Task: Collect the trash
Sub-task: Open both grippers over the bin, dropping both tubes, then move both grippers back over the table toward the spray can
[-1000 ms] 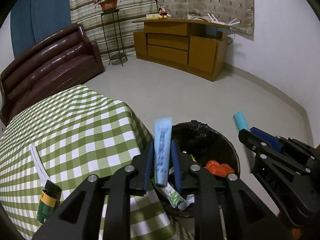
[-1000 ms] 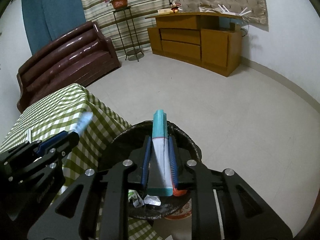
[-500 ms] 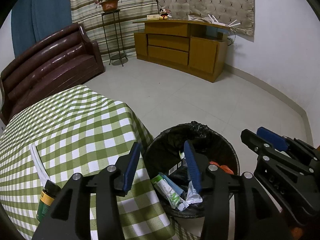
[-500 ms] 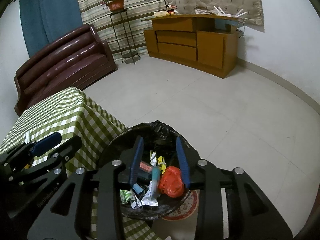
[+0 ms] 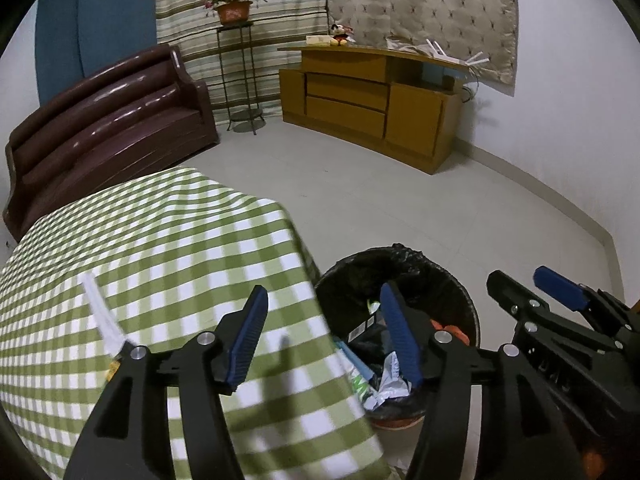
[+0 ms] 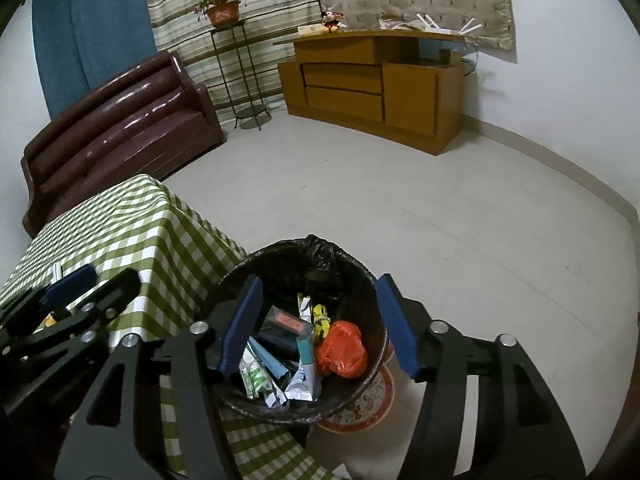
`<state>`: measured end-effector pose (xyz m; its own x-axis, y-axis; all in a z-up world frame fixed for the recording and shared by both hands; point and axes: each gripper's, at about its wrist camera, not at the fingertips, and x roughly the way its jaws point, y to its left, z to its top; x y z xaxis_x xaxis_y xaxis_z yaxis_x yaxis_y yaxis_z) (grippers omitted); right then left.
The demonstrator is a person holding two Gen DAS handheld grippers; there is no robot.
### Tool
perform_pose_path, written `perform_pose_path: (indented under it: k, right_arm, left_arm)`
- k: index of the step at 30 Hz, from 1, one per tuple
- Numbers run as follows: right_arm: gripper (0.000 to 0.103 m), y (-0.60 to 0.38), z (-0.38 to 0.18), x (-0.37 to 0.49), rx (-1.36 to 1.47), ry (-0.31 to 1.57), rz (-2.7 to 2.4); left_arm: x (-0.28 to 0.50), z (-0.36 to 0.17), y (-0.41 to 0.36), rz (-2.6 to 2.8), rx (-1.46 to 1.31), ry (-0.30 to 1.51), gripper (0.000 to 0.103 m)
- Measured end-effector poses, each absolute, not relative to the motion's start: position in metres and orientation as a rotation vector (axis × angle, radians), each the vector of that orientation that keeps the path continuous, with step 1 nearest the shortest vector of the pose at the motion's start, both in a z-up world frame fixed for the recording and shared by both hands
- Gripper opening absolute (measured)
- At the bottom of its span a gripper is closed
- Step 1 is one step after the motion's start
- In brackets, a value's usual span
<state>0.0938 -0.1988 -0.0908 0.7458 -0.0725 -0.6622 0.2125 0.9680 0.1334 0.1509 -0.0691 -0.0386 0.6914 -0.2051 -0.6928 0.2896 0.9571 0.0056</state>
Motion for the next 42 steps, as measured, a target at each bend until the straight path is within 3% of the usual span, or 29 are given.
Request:
perform_pose_path:
  k: [14,30,42]
  right_arm:
    - [0.072,-0.119,-0.076,0.077,0.132,0.725,-0.053]
    - [0.072,0.01,-0.07,0.079,0.039,0.756,0.134]
    - [0.072,0.072,-0.085,0.101,-0.032,0.832,0.157]
  left_arm:
    - [0.105,-0.025,0.028,-0.138,0.057,0.742,0.063]
    - [0.063,-0.03,0.161,0.079,-0.032,0.75,0.065]
    - [0.055,-0.037,0.205,0.142,-0.077,0.767,0.065]
